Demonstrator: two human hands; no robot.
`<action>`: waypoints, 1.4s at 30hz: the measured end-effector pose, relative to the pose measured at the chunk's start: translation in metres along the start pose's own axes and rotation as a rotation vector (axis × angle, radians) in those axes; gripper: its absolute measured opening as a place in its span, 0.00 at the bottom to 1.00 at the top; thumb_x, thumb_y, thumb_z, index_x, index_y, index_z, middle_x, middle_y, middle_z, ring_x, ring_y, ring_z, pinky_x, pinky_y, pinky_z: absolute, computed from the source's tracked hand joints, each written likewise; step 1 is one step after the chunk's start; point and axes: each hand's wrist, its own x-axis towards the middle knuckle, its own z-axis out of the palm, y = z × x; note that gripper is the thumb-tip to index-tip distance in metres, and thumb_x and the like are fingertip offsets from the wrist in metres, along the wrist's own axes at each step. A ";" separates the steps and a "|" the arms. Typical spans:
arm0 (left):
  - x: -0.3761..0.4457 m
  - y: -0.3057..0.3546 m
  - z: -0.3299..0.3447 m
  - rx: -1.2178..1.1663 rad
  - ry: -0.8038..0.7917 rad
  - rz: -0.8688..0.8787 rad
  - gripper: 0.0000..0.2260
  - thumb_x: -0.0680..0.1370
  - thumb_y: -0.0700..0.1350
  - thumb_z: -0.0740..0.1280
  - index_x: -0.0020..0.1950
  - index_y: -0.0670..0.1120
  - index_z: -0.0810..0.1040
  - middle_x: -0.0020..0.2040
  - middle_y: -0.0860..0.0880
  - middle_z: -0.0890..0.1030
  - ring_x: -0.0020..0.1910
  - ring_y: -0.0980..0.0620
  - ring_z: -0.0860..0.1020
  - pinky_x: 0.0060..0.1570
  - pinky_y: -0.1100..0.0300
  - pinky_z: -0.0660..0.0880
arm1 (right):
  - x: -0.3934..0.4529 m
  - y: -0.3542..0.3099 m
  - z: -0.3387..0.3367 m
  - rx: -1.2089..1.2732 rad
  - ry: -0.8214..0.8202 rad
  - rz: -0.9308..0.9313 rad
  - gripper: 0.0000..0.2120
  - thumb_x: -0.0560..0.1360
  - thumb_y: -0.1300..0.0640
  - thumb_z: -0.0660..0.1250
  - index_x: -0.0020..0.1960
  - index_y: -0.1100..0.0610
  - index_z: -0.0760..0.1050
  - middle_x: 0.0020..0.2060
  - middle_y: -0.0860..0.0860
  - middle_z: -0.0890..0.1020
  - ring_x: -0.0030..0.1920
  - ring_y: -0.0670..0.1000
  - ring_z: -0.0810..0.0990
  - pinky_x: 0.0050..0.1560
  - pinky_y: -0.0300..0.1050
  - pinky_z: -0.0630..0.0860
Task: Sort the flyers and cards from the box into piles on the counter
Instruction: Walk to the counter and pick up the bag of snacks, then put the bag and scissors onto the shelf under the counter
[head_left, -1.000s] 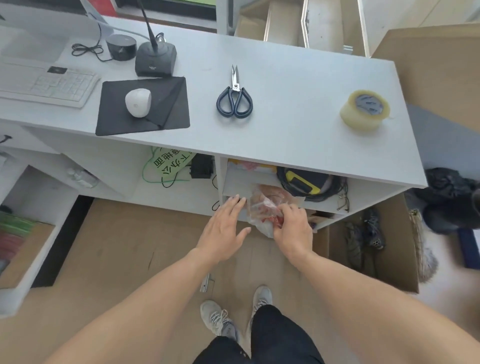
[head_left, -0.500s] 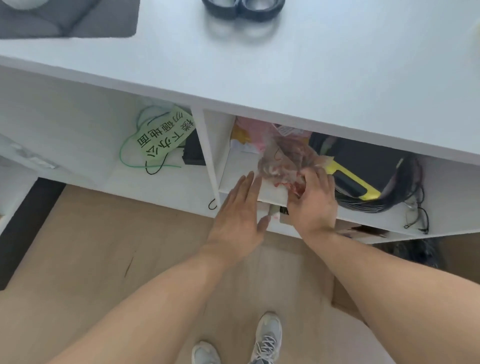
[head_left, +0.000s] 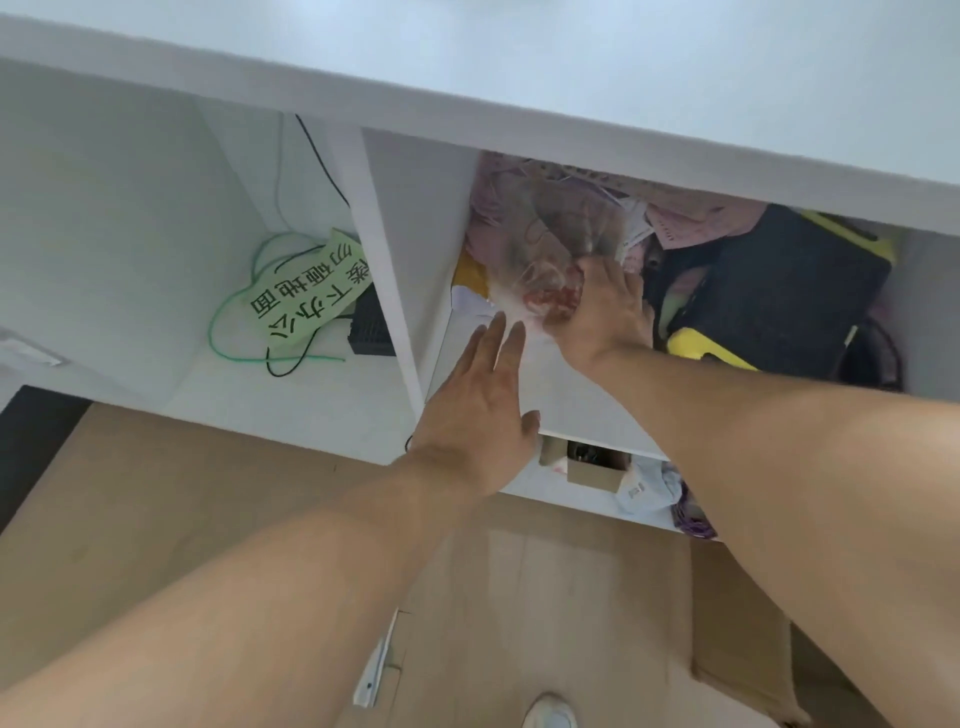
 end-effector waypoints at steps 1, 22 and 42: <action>-0.004 0.000 0.002 0.007 -0.020 0.007 0.37 0.82 0.50 0.63 0.82 0.48 0.41 0.83 0.52 0.40 0.81 0.53 0.42 0.77 0.58 0.51 | -0.003 0.003 0.000 0.003 -0.012 -0.004 0.36 0.71 0.44 0.75 0.74 0.50 0.63 0.74 0.49 0.65 0.74 0.57 0.61 0.72 0.60 0.62; -0.166 0.073 -0.212 0.114 -0.030 -0.011 0.30 0.84 0.59 0.54 0.83 0.53 0.46 0.83 0.54 0.42 0.80 0.56 0.37 0.79 0.52 0.39 | -0.225 -0.088 -0.200 0.078 -0.278 -0.146 0.28 0.83 0.43 0.57 0.81 0.46 0.56 0.79 0.40 0.55 0.79 0.45 0.52 0.77 0.46 0.55; -0.010 0.073 -0.290 0.060 0.072 -0.243 0.31 0.84 0.57 0.56 0.83 0.49 0.50 0.83 0.51 0.44 0.81 0.53 0.40 0.80 0.51 0.44 | 0.003 -0.196 -0.271 0.244 -0.174 -0.117 0.21 0.77 0.47 0.68 0.65 0.55 0.68 0.53 0.51 0.77 0.60 0.55 0.73 0.59 0.49 0.72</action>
